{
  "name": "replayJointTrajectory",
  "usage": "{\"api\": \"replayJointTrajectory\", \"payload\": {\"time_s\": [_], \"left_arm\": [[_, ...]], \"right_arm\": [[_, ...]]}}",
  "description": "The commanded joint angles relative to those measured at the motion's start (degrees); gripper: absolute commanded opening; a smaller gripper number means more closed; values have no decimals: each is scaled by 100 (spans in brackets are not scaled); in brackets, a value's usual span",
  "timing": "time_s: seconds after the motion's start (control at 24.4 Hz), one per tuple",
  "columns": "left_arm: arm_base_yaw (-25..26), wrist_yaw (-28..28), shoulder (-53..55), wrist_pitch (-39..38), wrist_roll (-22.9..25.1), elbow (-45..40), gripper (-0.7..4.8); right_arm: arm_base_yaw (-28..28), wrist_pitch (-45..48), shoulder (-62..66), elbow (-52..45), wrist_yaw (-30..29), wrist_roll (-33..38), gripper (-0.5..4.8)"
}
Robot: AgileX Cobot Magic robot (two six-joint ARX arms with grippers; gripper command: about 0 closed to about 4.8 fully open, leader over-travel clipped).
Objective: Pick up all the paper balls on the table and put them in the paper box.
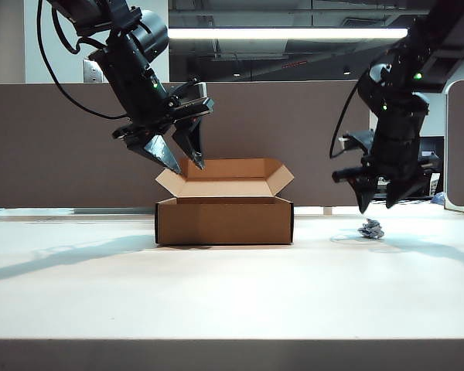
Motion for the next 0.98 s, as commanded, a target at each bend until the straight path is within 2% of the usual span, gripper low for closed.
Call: {"api": "replayJointTrajectory", "payload": {"time_s": [0.04, 0.49, 0.57, 0.61, 0.82, 0.94, 0.98], "left_arm": [[-9, 35, -33, -11, -13, 28, 245], [2, 11, -33, -7, 7, 28, 245], [2, 13, -33, -4, 7, 28, 245], [2, 11, -33, -4, 7, 28, 245], [2, 11, -33, -7, 7, 28, 245], [2, 11, -33, -7, 7, 28, 245], [2, 11, -33, -7, 7, 28, 245]], "right_arm": [[-11, -44, 17, 24, -435, 254, 266], [-11, -120, 273, 24, -518, 424, 264], [-11, -133, 273, 24, -511, 426, 217], [-11, -144, 273, 24, -514, 426, 154], [-13, -151, 273, 24, -514, 452, 141], [-13, -153, 273, 24, -514, 450, 84], [-13, -155, 273, 24, -514, 450, 82]]}}
